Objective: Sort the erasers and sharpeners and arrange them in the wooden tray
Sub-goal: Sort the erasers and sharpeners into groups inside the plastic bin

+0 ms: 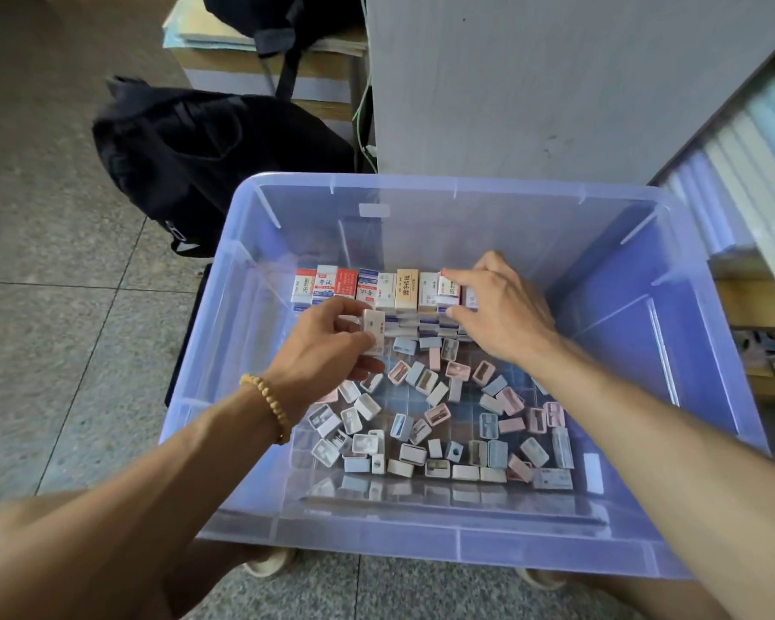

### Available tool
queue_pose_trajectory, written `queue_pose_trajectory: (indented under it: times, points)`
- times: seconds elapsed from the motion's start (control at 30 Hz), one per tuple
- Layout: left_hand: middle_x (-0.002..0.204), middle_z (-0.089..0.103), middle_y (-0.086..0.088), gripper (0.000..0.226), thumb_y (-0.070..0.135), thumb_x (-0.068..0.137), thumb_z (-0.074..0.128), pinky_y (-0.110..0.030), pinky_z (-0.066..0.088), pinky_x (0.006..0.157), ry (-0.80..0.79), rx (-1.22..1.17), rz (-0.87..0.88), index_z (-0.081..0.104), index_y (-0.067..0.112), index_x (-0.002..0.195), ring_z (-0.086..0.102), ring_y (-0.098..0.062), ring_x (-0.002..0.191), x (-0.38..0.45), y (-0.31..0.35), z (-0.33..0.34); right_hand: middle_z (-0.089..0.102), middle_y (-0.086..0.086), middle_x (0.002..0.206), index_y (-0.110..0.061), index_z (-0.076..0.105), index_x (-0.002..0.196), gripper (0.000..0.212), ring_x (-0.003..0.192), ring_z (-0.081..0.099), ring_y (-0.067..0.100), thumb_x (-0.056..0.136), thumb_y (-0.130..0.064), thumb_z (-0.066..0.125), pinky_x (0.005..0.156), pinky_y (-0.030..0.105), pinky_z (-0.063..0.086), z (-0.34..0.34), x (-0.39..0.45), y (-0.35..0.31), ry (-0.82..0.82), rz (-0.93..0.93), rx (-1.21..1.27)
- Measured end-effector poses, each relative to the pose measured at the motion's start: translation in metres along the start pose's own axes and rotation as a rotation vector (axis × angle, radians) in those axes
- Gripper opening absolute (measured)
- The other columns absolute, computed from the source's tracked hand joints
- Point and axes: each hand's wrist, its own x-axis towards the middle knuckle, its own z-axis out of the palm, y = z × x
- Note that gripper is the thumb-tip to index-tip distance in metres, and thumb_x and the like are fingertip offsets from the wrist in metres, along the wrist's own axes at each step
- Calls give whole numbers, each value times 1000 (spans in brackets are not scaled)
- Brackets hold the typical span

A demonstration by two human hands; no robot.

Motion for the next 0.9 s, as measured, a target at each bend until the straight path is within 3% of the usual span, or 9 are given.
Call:
queue_pose_trajectory:
  times: [0.13,0.23,0.37,0.5,0.6,0.67,0.77,0.9]
  points:
    - [99,64,-14,28,-2,94,57,-28,59,62,13,-20,3,54,12,119,73,-23,69,1,2,4,55,3,114,-17,60,122,40,101,54,19,87,-27,75,74,31,50,1,-1,5,65,3,15]
    - [94,63,-11,30,4,95,58,-29,59,66,52,22,52,54,18,120,72,-24,75,4,2,5,55,4,113,-16,61,122,34,98,55,19,90,-19,70,79,35,54,4,1,4,77,-18,29]
    - [80,66,-3,14,11,92,65,-22,50,56,169,153,177,63,15,104,58,-15,67,26,12,14,53,3,110,-16,61,122,36,99,52,19,88,-20,72,81,33,52,3,-1,6,93,5,70]
    - [80,68,-1,12,13,88,70,-22,53,58,259,171,219,61,16,96,64,-15,71,57,19,32,53,4,108,-16,62,119,36,103,49,22,86,-24,73,83,39,51,1,-3,6,146,31,73]
    - [82,64,4,12,14,85,73,-10,41,53,367,389,280,64,15,94,59,-12,72,71,16,38,52,4,108,-16,61,118,34,104,49,23,87,-23,72,85,41,51,1,-3,5,142,31,59]
    - [86,64,3,12,15,84,71,-18,45,60,411,490,346,66,14,95,59,-15,76,72,14,35,51,4,108,-15,61,117,34,104,49,23,86,-22,72,85,40,50,1,-3,5,137,37,48]
    - [97,66,0,26,15,78,72,-28,52,71,342,587,455,66,13,103,62,-19,84,68,10,30,48,2,106,-15,59,116,34,103,50,25,85,-21,73,84,37,49,1,-5,7,139,51,31]
    - [109,58,-9,40,22,80,77,-32,49,72,249,819,522,63,16,117,60,-26,89,64,5,32,45,1,104,-17,60,120,38,105,49,26,86,-26,72,88,37,45,4,-9,8,129,31,-16]
